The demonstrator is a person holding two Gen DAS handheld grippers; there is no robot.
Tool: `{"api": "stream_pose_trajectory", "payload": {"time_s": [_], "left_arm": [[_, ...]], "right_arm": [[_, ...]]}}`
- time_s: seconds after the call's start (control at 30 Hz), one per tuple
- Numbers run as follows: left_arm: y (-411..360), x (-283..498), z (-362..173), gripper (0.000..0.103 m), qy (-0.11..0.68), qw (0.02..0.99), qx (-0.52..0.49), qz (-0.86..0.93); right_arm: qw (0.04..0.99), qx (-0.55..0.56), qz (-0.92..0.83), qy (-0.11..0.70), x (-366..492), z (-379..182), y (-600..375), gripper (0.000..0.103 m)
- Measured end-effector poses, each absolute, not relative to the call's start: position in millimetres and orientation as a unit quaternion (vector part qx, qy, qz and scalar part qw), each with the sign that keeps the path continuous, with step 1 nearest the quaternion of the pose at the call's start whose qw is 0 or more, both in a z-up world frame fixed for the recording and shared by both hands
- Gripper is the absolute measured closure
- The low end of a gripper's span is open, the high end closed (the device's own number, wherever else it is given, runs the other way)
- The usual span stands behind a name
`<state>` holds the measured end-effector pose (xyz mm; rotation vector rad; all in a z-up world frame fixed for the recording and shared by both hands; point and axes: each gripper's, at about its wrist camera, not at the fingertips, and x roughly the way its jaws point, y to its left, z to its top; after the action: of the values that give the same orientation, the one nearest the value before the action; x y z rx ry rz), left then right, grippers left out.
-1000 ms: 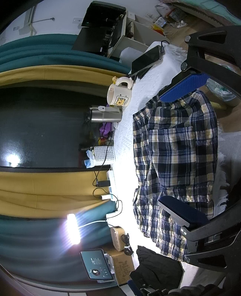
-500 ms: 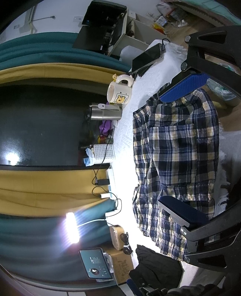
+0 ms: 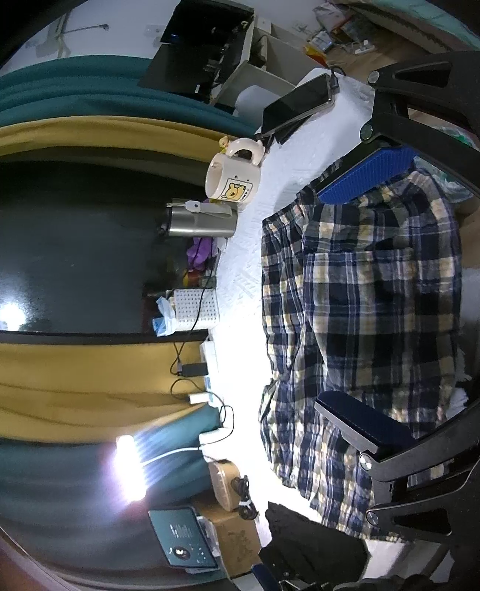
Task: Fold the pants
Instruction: 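Reach both grippers to the plaid pants waistband and close on it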
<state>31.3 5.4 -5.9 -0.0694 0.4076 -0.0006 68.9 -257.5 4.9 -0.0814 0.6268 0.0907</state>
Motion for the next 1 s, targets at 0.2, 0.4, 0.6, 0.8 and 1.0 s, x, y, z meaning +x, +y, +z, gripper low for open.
{"api": "stream_pose_trajectory", "payload": {"time_s": [0.2,0.4,0.6,0.8,1.0], "left_arm": [[8.7,56.3,-9.5,0.001,0.221,0.974,-0.038,0.004],[12.2,81.8,-10.4,0.001,0.237,0.971,-0.036,0.007],[15.9,111.1,-16.3,0.001,0.259,0.965,-0.039,0.011],[21.2,138.8,-27.5,0.001,0.288,0.956,-0.05,0.011],[38.4,163.6,-45.9,0.001,0.328,0.943,-0.059,0.025]], "right_arm": [[0.945,-0.04,0.036,0.323,96.2,-1.7,-264.7,0.001],[0.942,-0.038,0.031,0.331,125.7,-3.5,-271.0,0.001],[0.938,-0.037,0.024,0.343,154.5,-8.1,-278.4,0.001],[0.933,-0.038,0.014,0.357,182.8,-16.1,-289.1,0.001],[0.927,-0.039,0.002,0.374,210.5,-27.2,-303.7,0.001]]}}
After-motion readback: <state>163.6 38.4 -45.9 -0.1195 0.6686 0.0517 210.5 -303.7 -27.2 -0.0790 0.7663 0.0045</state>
